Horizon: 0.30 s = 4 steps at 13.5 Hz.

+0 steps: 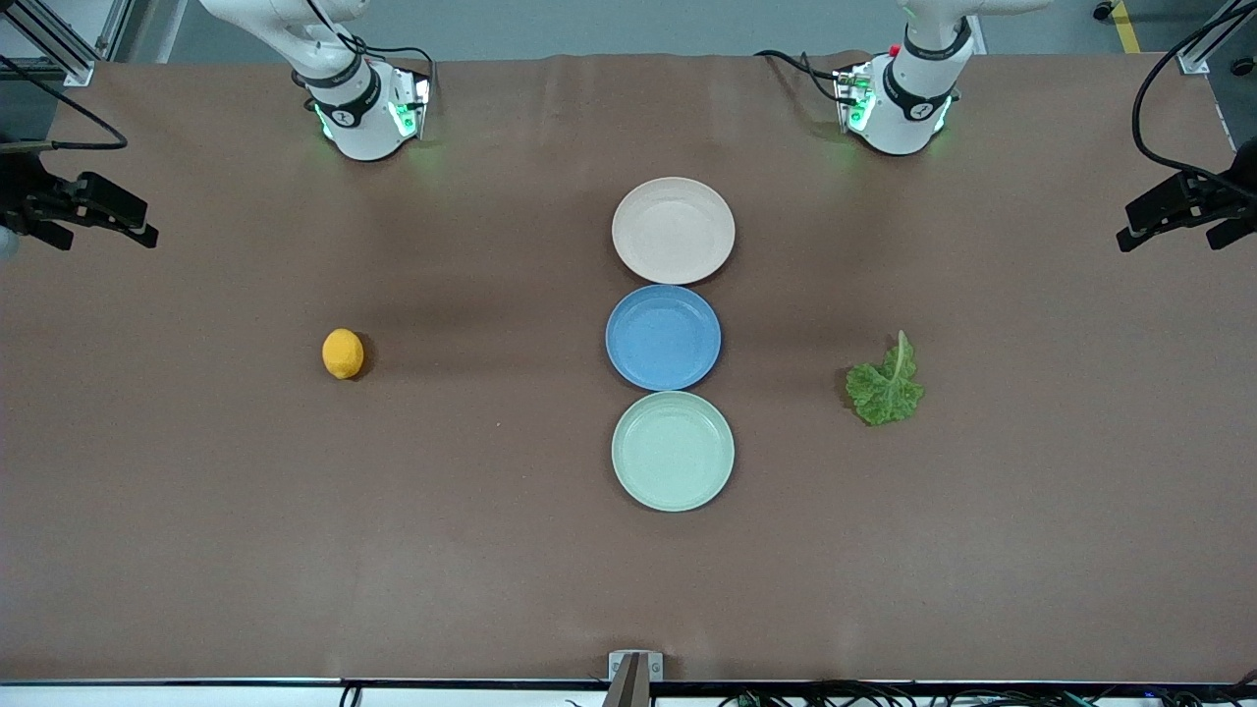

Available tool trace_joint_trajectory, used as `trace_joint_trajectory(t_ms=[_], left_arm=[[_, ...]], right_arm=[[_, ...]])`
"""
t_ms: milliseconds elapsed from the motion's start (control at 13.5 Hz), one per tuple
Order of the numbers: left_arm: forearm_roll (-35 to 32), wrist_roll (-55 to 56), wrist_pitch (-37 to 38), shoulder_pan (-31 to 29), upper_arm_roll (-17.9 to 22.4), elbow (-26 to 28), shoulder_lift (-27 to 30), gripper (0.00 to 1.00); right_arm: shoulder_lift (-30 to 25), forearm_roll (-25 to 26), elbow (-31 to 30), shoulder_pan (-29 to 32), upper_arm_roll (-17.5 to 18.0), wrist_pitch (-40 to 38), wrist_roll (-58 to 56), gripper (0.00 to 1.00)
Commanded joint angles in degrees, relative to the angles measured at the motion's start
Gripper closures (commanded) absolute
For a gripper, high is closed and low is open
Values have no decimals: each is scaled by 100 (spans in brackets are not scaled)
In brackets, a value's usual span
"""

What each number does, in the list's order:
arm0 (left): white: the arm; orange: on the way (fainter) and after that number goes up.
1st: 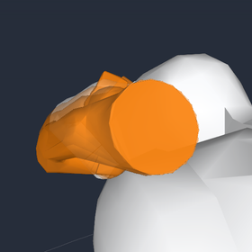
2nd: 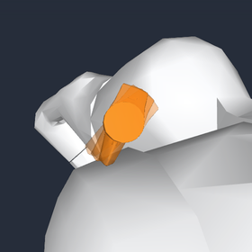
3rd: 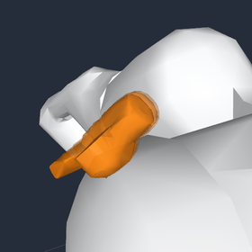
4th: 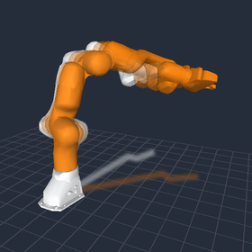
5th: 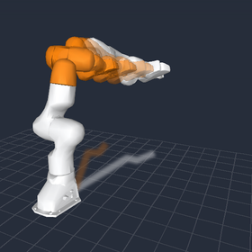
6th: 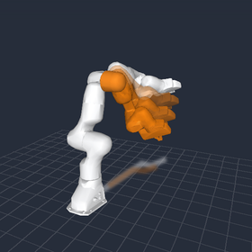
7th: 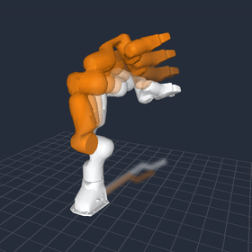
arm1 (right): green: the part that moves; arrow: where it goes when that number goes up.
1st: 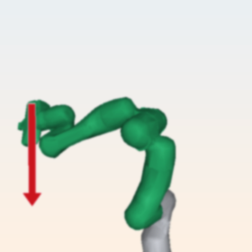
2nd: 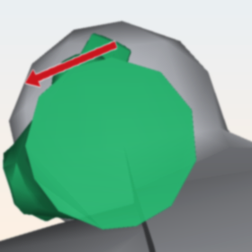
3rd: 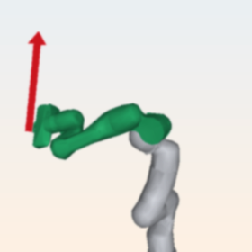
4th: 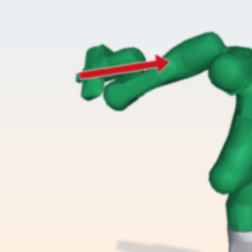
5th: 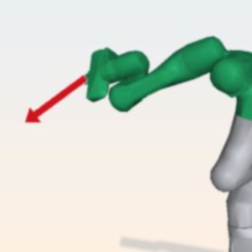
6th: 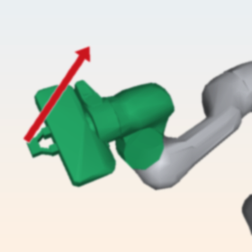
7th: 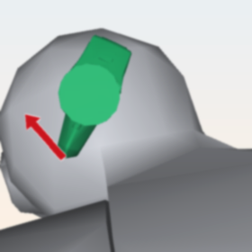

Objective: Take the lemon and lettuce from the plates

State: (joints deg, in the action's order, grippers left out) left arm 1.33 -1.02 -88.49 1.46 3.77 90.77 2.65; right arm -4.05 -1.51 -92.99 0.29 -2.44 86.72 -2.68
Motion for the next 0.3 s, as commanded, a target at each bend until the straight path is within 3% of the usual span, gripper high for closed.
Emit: trace_joint_trajectory(t_ms=[0, 222], left_arm=[[-89, -91, -54, 12, -8, 19, 17, 0], [-89, -91, -45, 12, -8, 19, 16, 0]], right_arm=[[-192, 19, -202, -11, -19, 47, -66, 0], [-192, 28, -202, -29, -2, 38, -84, 0]])
